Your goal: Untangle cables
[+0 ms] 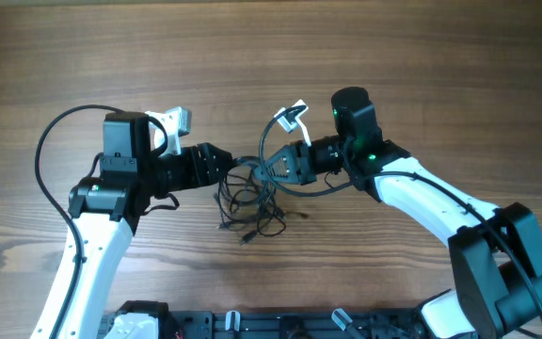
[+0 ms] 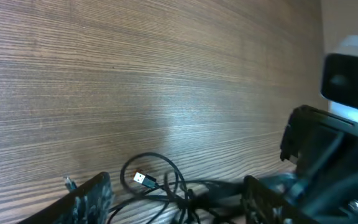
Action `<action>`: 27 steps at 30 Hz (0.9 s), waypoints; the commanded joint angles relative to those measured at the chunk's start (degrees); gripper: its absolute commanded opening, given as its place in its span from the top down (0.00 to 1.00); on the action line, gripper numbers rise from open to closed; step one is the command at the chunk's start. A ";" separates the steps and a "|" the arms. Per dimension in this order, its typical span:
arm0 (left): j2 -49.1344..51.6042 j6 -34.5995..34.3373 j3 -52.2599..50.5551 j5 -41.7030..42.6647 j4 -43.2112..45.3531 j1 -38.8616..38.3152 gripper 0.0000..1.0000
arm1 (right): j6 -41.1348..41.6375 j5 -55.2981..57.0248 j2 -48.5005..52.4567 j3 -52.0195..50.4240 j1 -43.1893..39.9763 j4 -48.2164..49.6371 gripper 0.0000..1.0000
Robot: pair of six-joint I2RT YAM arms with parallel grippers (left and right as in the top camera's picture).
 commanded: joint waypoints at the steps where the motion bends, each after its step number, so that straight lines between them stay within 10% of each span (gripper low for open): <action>1: 0.39 0.52 0.46 0.48 -0.02 -0.09 0.29 | 1.95 6.82 -0.42 0.39 -0.33 -2.58 0.96; 22: 9.64 17.11 0.46 11.89 0.31 -0.15 0.29 | 2.36 -2.86 -0.42 0.39 -0.33 0.63 0.96; 27: 12.26 17.11 0.46 11.82 2.19 -0.15 0.77 | 2.38 -3.67 -0.42 0.39 -0.33 0.50 0.96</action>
